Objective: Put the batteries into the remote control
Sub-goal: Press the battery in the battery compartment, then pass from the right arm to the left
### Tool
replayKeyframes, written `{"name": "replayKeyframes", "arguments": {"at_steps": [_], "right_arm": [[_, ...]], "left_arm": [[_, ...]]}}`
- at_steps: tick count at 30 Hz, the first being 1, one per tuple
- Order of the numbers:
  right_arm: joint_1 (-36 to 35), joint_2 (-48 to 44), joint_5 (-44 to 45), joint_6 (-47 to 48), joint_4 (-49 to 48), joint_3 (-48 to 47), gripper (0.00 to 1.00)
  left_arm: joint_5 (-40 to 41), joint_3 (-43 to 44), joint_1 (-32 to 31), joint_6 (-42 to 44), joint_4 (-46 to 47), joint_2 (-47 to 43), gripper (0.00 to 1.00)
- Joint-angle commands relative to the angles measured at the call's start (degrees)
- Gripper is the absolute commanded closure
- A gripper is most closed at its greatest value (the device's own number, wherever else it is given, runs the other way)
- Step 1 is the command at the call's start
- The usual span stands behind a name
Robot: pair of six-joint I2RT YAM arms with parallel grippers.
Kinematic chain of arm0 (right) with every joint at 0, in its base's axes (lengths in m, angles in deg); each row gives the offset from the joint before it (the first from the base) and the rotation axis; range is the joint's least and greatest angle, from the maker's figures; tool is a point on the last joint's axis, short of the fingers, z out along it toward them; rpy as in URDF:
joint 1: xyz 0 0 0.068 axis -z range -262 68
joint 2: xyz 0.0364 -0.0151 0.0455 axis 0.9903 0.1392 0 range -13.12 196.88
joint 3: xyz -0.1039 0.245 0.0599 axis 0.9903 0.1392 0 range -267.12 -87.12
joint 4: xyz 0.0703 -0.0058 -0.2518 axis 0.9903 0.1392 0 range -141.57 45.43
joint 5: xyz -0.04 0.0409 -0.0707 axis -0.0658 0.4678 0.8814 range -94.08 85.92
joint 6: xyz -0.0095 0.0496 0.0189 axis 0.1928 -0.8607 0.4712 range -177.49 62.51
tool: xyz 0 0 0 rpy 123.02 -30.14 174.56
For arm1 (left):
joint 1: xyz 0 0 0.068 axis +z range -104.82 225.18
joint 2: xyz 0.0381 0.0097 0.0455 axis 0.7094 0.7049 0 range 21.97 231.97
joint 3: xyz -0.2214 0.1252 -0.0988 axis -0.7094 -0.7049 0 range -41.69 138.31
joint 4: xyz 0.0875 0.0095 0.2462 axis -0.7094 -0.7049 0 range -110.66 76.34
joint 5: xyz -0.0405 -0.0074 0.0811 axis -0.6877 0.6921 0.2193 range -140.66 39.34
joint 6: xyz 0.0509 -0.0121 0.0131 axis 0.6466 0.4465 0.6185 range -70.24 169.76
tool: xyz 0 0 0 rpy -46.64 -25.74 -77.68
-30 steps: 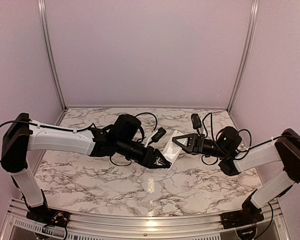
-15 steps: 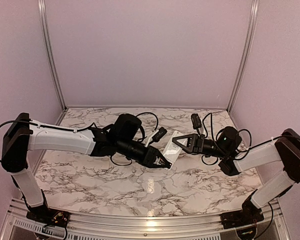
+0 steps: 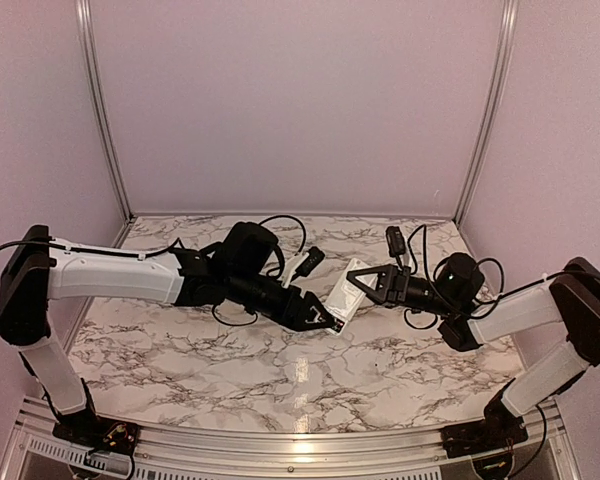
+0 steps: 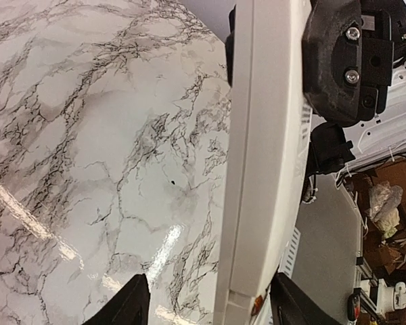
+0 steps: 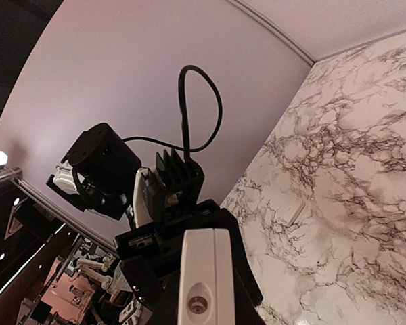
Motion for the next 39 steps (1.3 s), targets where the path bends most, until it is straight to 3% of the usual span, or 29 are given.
{"name": "replayKeyframes", "arguments": {"at_steps": [1, 7, 9, 11, 14, 16, 19, 22, 28, 39], "right_arm": [[0.6, -2.0, 0.5, -0.2, 1.2, 0.6, 1.00], [1.1, -2.2, 1.2, 0.3, 3.2, 0.8, 1.00], [1.2, -2.4, 1.1, 0.7, 4.0, 0.8, 1.00], [1.4, -2.6, 1.0, 1.1, 4.9, 0.9, 1.00], [1.8, -2.9, 0.8, 1.8, 6.3, 1.0, 1.00], [1.9, -3.0, 1.2, 2.9, 7.9, 1.0, 1.00], [1.9, -2.8, 2.2, 4.1, 10.7, 1.1, 1.00], [1.9, -2.0, 3.7, 3.7, 11.4, 1.3, 1.00], [1.3, -1.0, 6.9, 3.3, 13.3, 1.2, 1.00], [-0.9, 0.1, 8.9, 2.1, 14.0, 0.6, 1.00]], "left_arm": [[5.2, -1.8, 1.1, 3.0, -1.4, -4.1, 0.35], [9.8, -2.6, 1.1, 5.6, -1.8, -6.5, 0.35], [14.0, -1.7, 1.3, 7.8, -6.7, -7.5, 0.32], [18.2, -0.9, 2.3, 9.4, -12.7, -7.5, 0.22], [23.4, -0.1, 5.7, 11.4, -22.6, -5.7, 0.21], [23.6, -2.3, 8.4, 10.5, -24.0, -5.8, 0.23], [17.7, -5.9, 9.3, 9.3, -18.5, -8.0, 0.25], [17.7, -5.7, 5.9, 8.9, -13.9, -9.0, 0.25], [21.9, -0.2, -2.5, 10.0, -9.7, -6.6, 0.14], [27.9, 13.5, -7.5, 12.1, -14.1, 5.3, 0.07]]}}
